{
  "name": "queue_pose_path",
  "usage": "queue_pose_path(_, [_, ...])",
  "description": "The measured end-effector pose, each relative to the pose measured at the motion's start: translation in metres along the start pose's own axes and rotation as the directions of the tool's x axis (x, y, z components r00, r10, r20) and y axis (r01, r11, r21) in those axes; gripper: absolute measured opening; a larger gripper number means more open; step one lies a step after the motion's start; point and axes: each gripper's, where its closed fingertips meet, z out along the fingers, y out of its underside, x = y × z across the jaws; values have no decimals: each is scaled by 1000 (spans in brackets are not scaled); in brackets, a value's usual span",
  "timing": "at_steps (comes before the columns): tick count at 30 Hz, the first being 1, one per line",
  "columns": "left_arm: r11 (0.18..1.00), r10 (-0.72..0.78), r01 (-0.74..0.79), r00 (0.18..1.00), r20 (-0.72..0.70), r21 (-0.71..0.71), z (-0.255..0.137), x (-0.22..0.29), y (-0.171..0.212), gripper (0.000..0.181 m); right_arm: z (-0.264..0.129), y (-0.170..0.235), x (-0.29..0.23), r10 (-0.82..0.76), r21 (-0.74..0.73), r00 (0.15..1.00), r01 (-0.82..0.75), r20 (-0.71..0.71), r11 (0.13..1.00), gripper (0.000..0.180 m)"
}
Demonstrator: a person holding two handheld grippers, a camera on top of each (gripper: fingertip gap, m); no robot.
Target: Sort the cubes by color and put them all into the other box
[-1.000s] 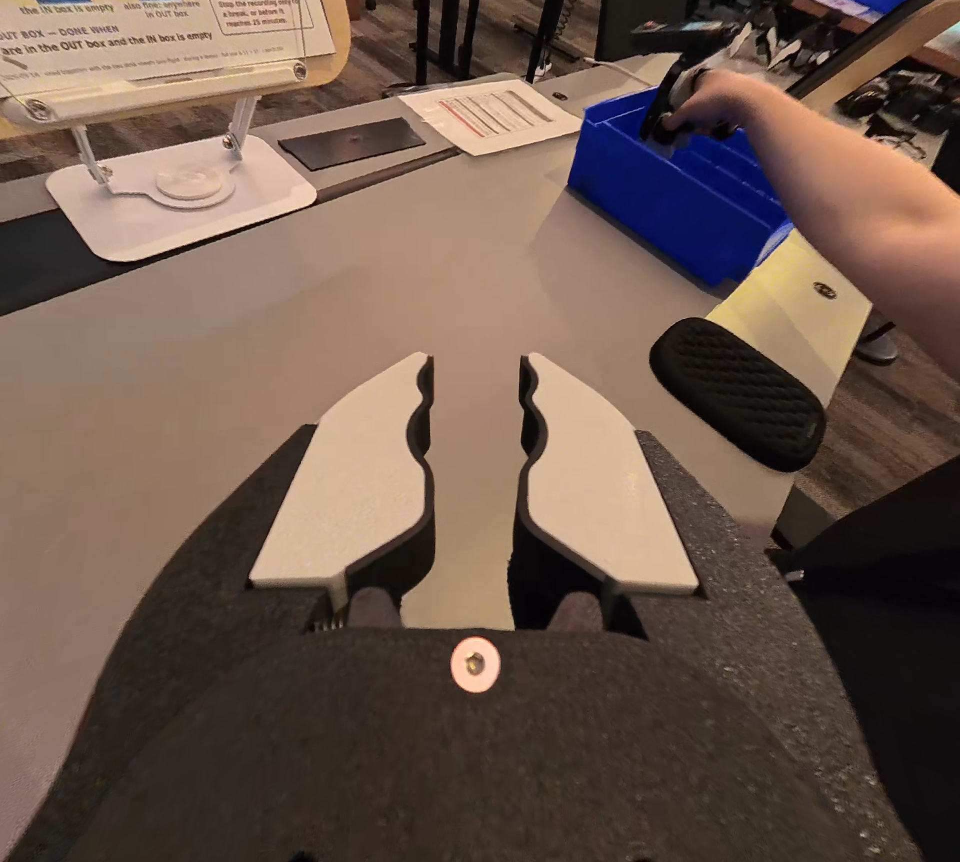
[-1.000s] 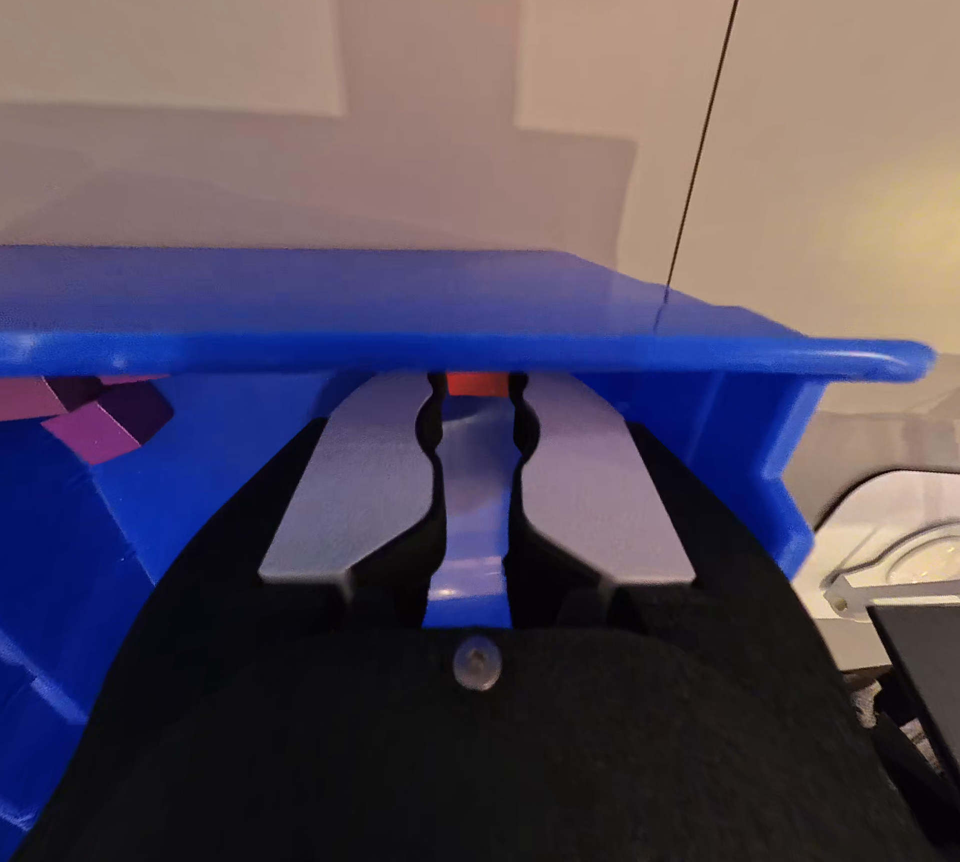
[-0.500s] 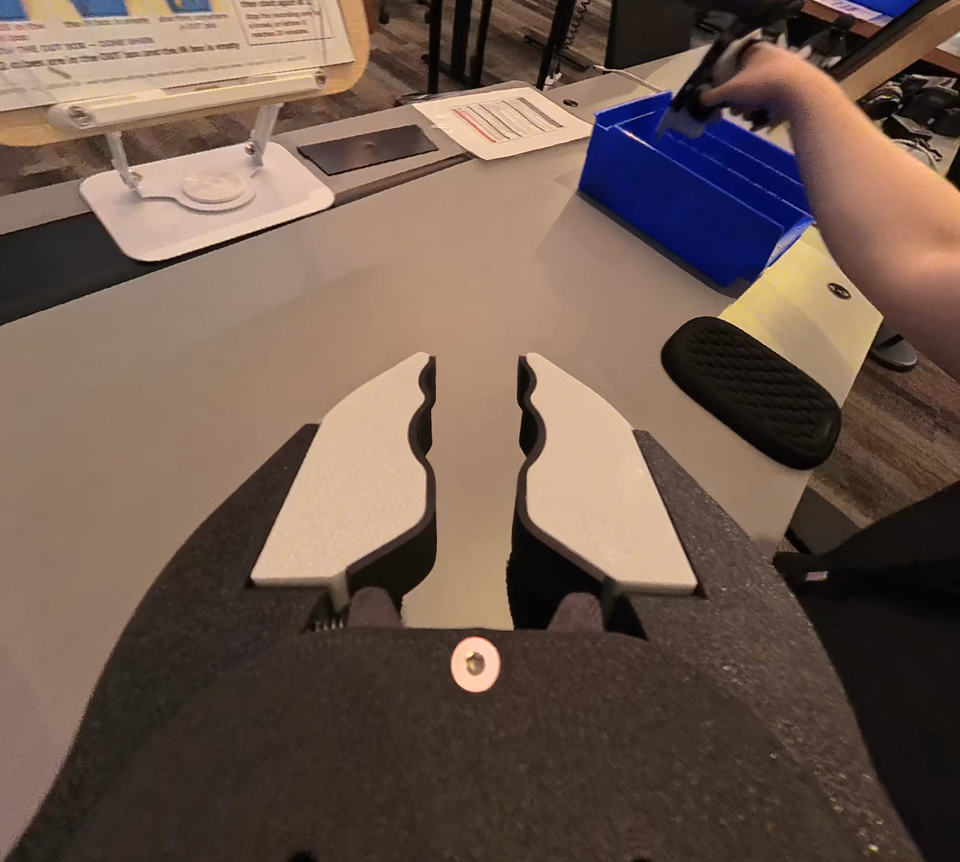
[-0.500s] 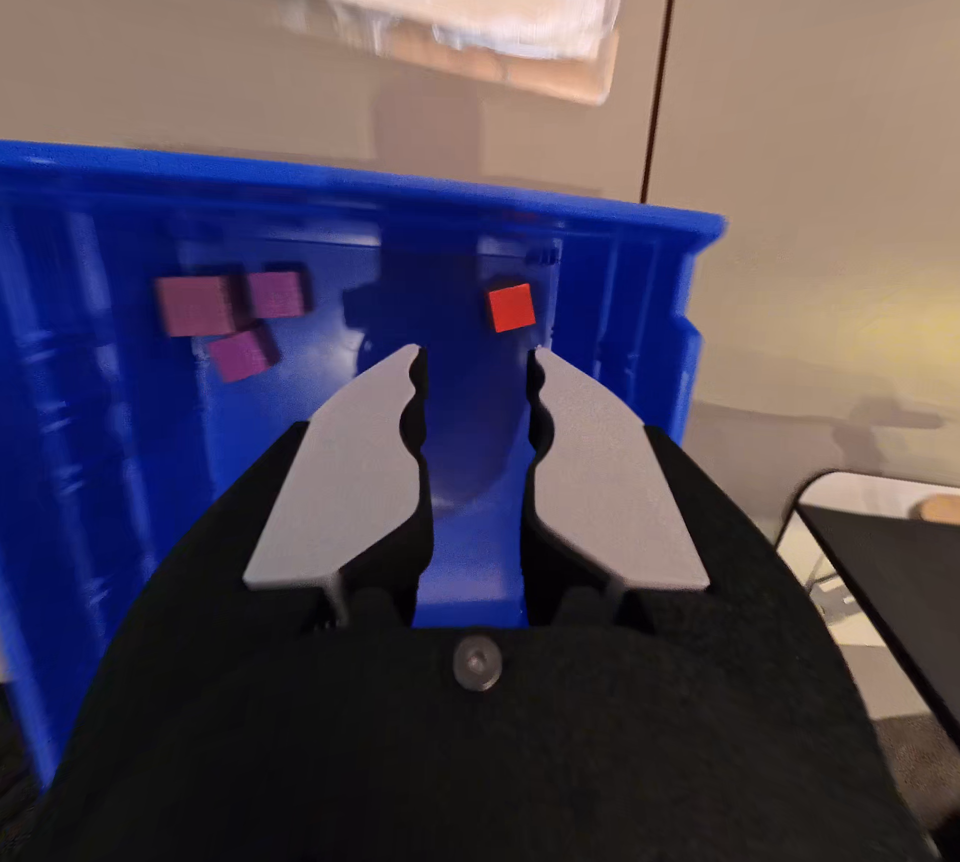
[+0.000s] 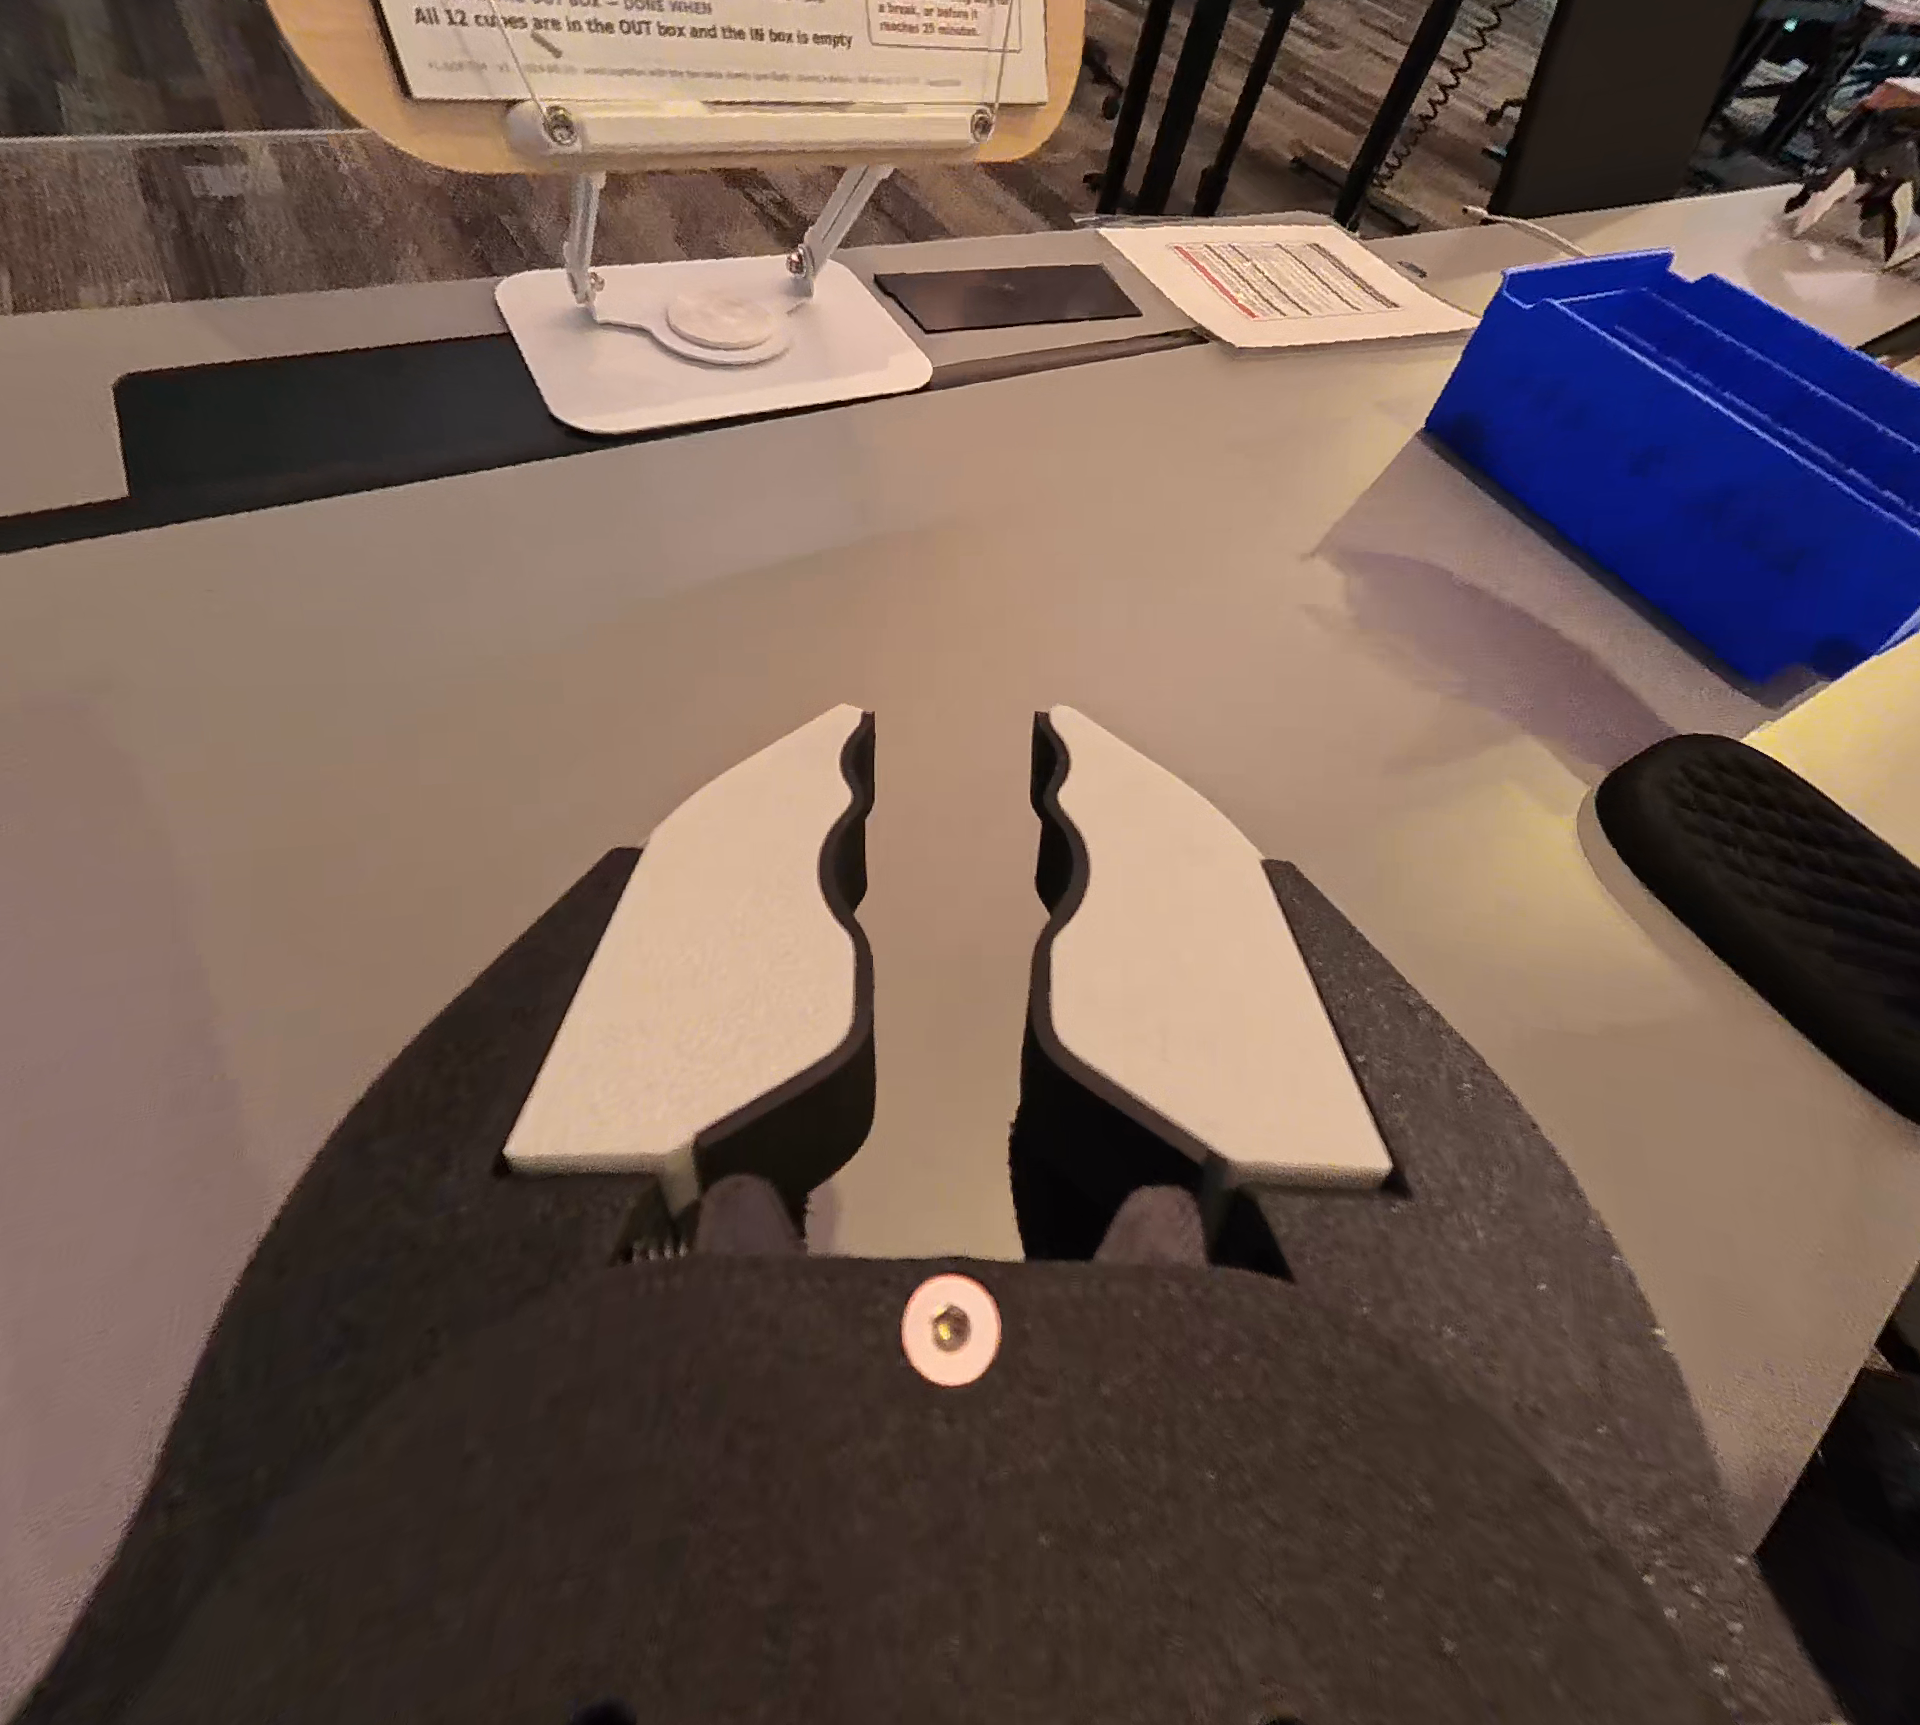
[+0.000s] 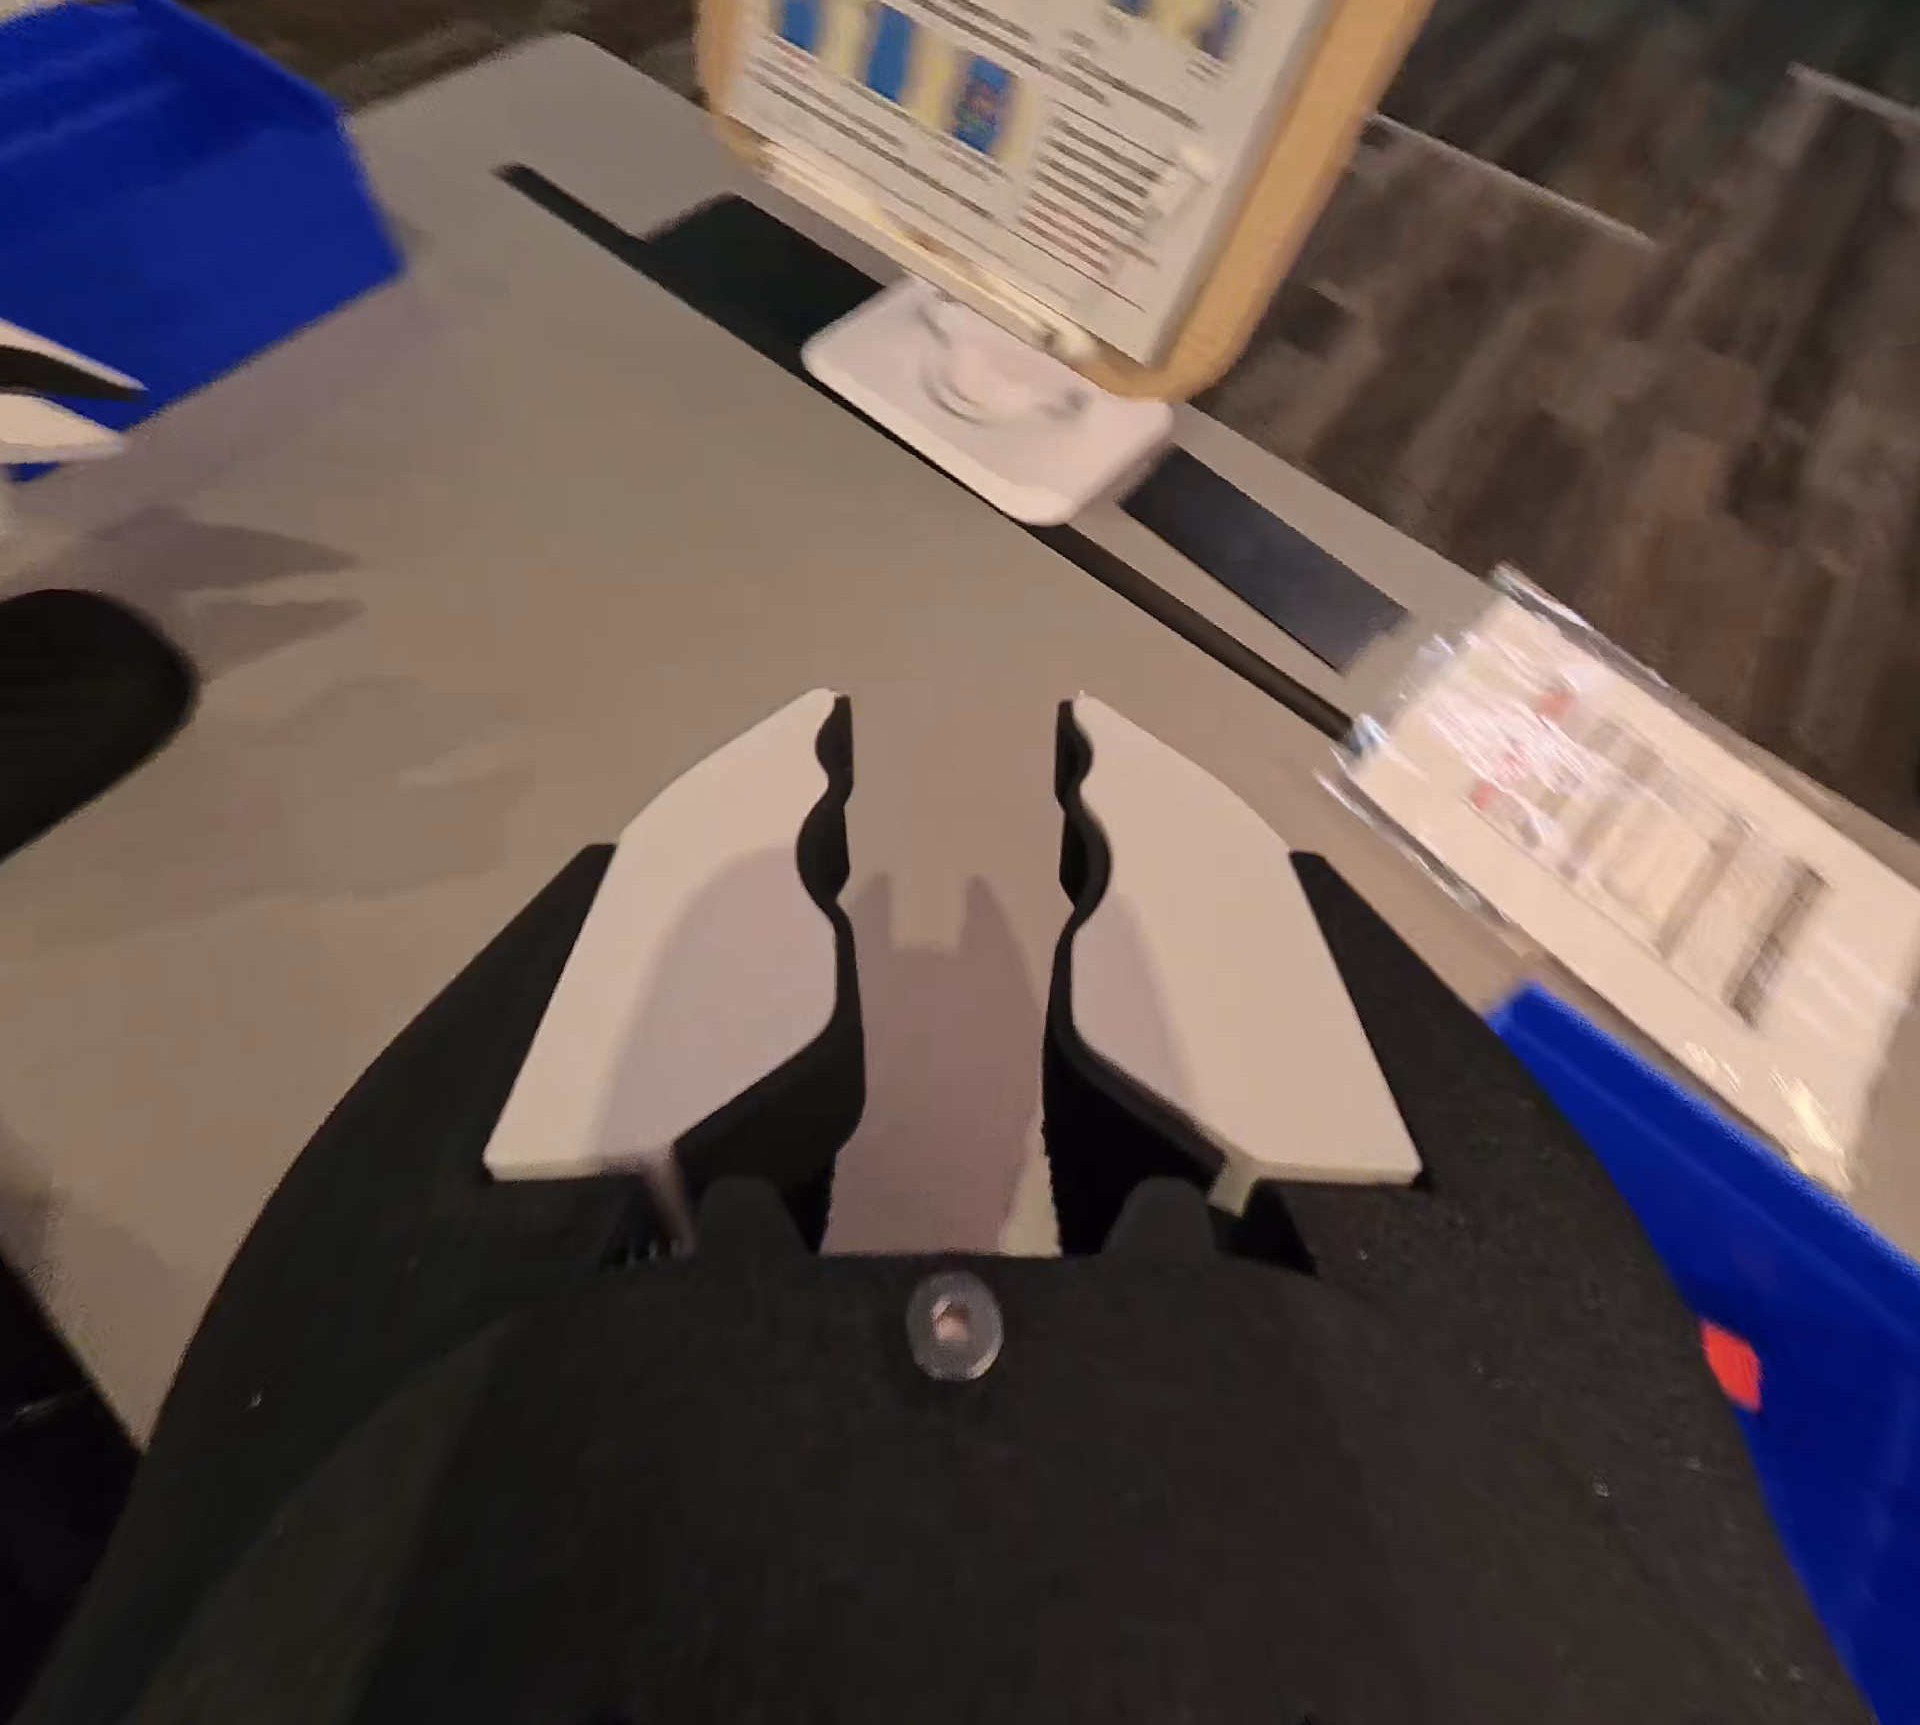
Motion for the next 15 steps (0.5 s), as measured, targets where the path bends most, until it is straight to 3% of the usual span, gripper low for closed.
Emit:
queue_pose_path(5, [999,25,-21,996,89,-50,-27,-25,20,29,18,-19,-54,-85,76,992,78,98,994,36])
queue_pose_path(8, [988,89,-51,959,270,-142,-71,-78,29,33,29,-12,-75,-156,67,969,145,193,987,34])
queue_pose_path(11, [950,237,-126,886,398,-286,-121,-144,32,33,36,-8,-75,-196,49,963,190,183,981,35])
queue_pose_path(15, [849,443,-280,840,314,-449,-150,-215,38,33,44,-5,-77,-196,25,963,195,187,981,35])
